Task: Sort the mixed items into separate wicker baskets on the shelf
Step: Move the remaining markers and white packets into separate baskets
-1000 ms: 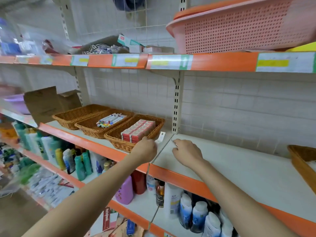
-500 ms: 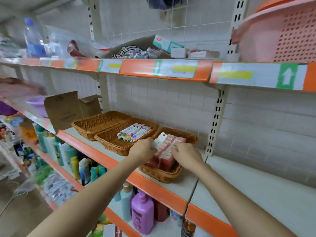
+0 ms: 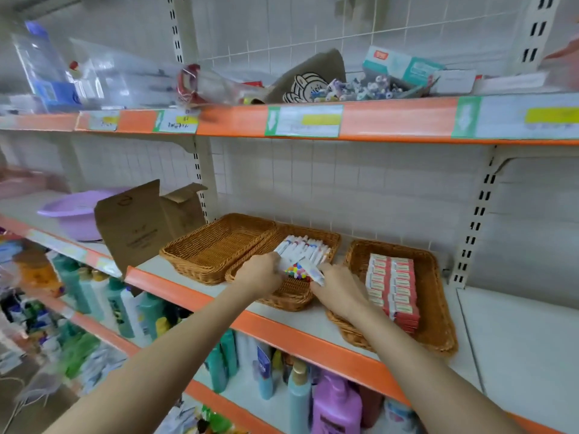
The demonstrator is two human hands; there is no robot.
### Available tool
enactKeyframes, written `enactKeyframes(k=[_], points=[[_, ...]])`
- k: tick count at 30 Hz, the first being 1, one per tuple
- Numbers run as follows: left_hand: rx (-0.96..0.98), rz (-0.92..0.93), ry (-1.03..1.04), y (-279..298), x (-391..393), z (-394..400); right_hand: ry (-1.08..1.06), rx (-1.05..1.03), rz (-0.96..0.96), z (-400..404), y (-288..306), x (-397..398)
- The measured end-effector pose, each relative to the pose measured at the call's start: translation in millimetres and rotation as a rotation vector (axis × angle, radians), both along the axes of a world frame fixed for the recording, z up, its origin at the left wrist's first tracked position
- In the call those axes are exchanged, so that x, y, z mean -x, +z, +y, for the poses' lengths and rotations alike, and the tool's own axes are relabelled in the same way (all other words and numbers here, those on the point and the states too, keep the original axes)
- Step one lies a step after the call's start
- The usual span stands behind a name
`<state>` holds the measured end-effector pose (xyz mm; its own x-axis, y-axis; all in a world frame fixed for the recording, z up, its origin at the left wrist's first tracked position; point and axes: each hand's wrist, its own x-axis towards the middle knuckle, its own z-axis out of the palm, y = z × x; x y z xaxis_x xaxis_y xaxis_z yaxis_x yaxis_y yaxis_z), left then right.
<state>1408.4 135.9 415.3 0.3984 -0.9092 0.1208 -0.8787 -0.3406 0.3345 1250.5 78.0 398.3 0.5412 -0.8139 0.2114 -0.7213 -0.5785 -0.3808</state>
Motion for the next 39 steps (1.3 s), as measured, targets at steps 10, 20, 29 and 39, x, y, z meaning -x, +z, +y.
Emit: enactKeyframes(k=[10,20,29,39], points=[[0.049,0.100,0.014,-8,-70,-20,-0.004,-0.008,0.033,-32,5,-71],[0.035,0.268,0.049,6,-139,-64,0.061,-0.093,-0.045,-81,16,-143],[-0.024,0.682,0.001,2,-217,-91,0.036,-0.262,-0.142,-98,9,-210],[-0.074,0.462,-0.108,-19,-293,-134,-0.132,-0.242,-0.079,-107,7,-280]])
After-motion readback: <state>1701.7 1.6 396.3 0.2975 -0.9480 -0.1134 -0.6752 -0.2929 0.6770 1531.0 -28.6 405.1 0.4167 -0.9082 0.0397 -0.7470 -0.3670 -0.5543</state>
